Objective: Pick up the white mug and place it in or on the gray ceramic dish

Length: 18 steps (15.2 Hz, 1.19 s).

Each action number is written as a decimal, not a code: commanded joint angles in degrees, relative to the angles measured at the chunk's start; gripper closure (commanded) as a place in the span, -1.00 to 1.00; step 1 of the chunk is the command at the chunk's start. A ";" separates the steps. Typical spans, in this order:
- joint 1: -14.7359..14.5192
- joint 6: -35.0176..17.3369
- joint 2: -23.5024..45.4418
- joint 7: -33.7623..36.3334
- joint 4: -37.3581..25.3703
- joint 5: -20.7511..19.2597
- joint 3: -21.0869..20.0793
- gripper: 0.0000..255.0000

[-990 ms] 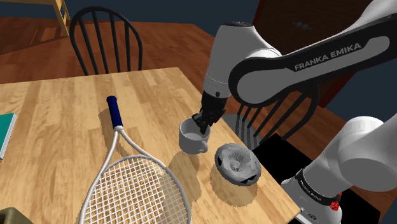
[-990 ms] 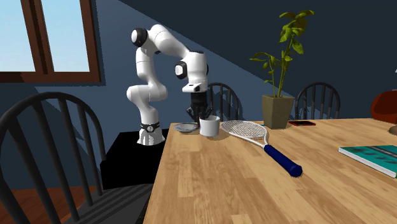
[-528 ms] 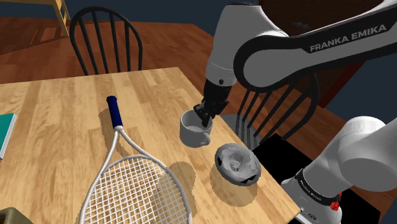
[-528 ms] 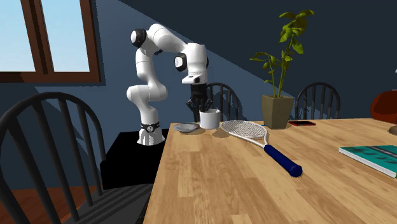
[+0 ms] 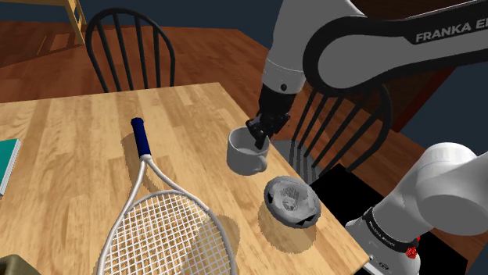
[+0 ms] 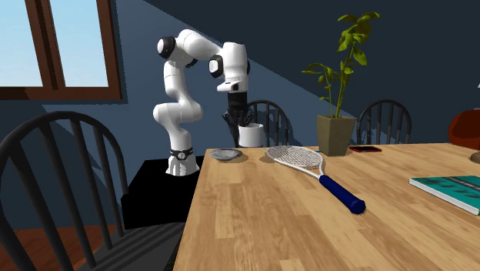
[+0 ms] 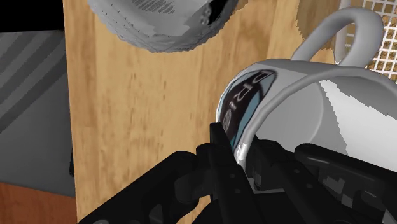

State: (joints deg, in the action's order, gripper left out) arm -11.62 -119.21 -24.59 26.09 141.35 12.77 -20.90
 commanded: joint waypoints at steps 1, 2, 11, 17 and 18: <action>-1.02 1.69 -5.07 -0.72 3.40 1.28 0.77 1.00; -1.59 2.52 -7.73 -1.04 5.26 1.82 1.20 1.00; -7.12 15.17 -34.05 -1.41 19.44 3.83 5.16 1.00; -8.36 13.26 -36.95 -1.40 24.33 4.95 4.54 1.00; -8.49 12.44 -36.83 -1.44 25.04 5.21 4.31 1.00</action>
State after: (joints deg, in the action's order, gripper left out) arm -19.86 -106.14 -61.14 24.60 165.52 17.68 -16.36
